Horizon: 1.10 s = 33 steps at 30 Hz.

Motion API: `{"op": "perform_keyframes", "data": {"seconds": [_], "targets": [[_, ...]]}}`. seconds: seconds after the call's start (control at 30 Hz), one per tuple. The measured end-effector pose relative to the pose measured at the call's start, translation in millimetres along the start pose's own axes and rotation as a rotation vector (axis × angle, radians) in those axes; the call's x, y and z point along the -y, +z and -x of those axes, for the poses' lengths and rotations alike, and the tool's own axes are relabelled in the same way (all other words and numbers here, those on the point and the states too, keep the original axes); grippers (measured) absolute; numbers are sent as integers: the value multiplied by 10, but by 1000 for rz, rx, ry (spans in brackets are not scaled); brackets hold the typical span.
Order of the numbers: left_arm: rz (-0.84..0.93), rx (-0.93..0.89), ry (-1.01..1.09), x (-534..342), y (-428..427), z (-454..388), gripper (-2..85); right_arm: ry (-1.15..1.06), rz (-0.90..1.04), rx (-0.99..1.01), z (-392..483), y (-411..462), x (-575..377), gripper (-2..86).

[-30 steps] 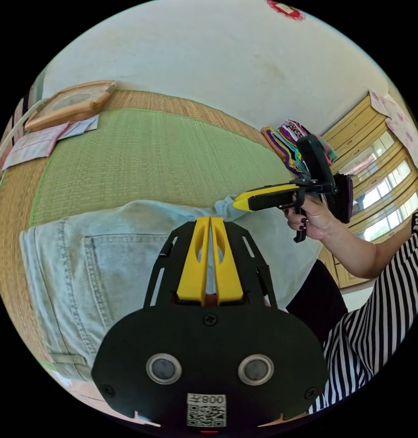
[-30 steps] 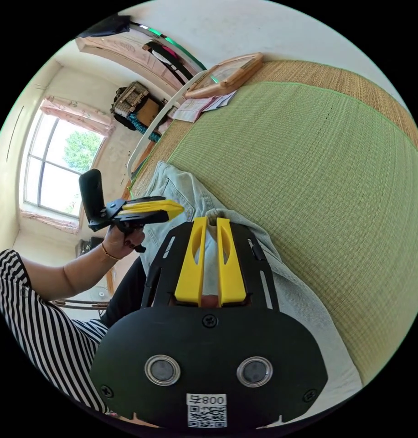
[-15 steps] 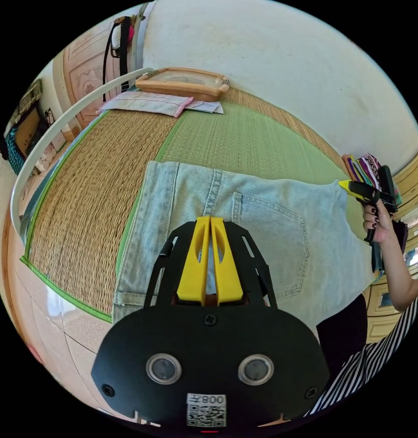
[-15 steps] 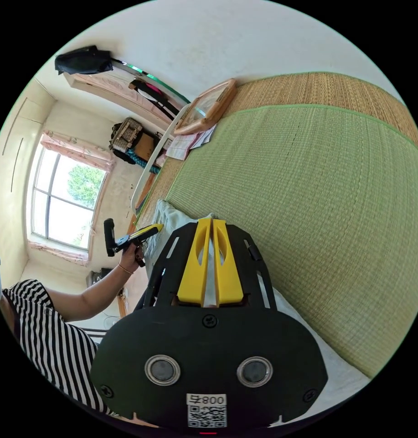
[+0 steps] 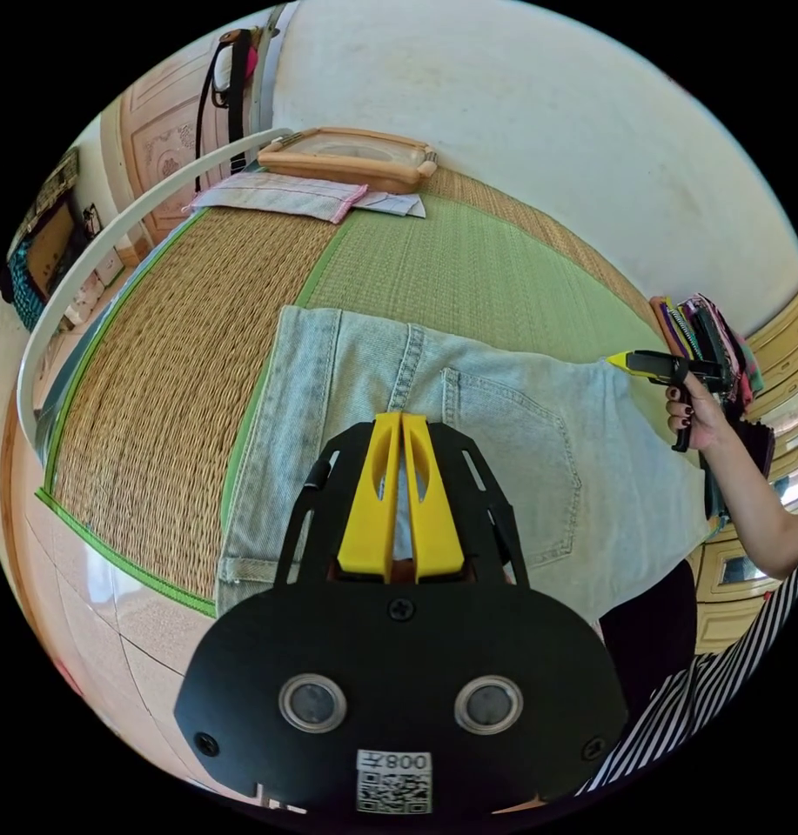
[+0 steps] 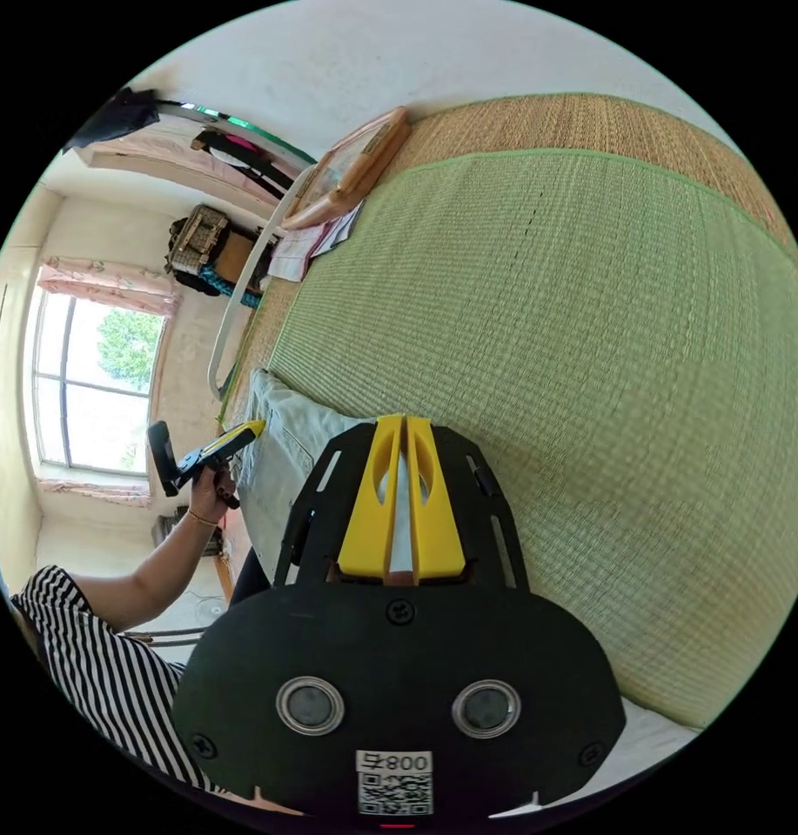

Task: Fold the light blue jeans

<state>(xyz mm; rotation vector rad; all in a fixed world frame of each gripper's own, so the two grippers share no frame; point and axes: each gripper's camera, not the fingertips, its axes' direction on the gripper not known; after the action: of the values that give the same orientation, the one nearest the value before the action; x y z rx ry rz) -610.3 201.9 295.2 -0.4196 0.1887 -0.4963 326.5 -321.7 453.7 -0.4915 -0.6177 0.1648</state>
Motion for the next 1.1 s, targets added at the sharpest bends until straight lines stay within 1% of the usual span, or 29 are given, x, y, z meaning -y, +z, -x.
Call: {"op": "perform_keyframes", "data": {"seconds": [0.07, 0.13, 0.2, 0.23, 0.3, 0.33, 0.4, 0.5, 0.6, 0.7, 0.8, 0.87, 0.97, 1.1], "targets": [[-13, 3, 1, -99, -55, 66, 1, -17, -53, -5, 114, -79, -57, 1], [-26, 9, 8, -182, -97, 121, 1, -52, -68, 7, 257, -50, -104, 1], [-18, 22, 2, -263, -98, 205, 1, -101, -23, -66, 416, 122, -103, 1], [-8, 23, -11, -318, -85, 277, 1, -109, 21, -137, 471, 286, -75, 1], [-16, -5, -40, -405, -109, 393, 1, -120, 90, -218, 475, 549, -24, 1], [-21, 0, -60, -467, -149, 466, 2, -124, 86, -216, 457, 638, -17, 1], [-50, -4, -78, -588, -253, 583, 3, -64, 85, -159, 406, 643, 11, 1], [-97, -15, -144, -854, -449, 840, 6, -65, 90, -179, 482, 681, 7, 1], [-150, -40, -255, -1213, -620, 1145, 16, -72, 51, -184, 648, 654, -48, 2], [-174, -114, -367, -1592, -675, 1430, 36, -111, 40, -155, 891, 683, -176, 5], [-177, -189, -442, -1877, -627, 1650, 60, -193, 98, -89, 1277, 869, -402, 15], [-185, -247, -482, -2017, -578, 1792, 72, -278, 170, -51, 1660, 1118, -632, 28], [-202, -273, -515, -2138, -565, 1929, 80, -374, 254, -73, 2106, 1458, -881, 49], [-227, -282, -560, -2298, -572, 2070, 83, -437, 319, -69, 2484, 1751, -1069, 63]]}}
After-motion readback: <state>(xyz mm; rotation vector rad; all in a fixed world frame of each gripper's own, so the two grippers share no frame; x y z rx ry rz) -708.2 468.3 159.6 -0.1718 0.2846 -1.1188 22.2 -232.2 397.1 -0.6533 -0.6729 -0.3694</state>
